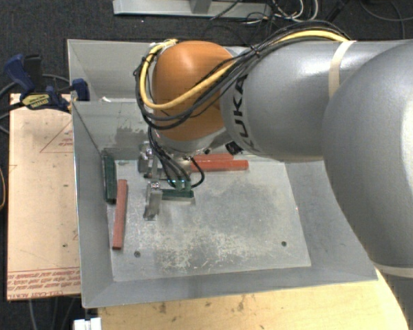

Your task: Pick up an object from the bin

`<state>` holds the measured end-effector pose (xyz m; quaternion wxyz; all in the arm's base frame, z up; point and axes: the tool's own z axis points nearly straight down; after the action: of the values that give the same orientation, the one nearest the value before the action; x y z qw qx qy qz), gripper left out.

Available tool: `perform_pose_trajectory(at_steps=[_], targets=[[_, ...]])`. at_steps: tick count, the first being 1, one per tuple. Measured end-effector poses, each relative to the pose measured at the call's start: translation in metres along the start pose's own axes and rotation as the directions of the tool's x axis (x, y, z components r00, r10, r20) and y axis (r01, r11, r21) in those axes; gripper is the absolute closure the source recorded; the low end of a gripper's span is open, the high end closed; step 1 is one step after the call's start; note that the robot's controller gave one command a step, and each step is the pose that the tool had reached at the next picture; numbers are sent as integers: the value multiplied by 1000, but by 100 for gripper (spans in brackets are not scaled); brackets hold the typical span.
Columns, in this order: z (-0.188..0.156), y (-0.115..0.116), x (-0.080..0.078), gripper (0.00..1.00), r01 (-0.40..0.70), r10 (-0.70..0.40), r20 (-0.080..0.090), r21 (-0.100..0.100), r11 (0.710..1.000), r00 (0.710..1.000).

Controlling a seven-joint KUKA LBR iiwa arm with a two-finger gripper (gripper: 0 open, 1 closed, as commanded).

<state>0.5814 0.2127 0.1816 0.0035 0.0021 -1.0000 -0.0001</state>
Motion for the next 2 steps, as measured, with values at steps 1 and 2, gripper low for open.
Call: perform_pose_trajectory(at_steps=[1,2], targets=[[45,-95,-54,0,208,-208,8,4,978,978],[115,-86,-53,0,221,-221,7,-1,975,975]])
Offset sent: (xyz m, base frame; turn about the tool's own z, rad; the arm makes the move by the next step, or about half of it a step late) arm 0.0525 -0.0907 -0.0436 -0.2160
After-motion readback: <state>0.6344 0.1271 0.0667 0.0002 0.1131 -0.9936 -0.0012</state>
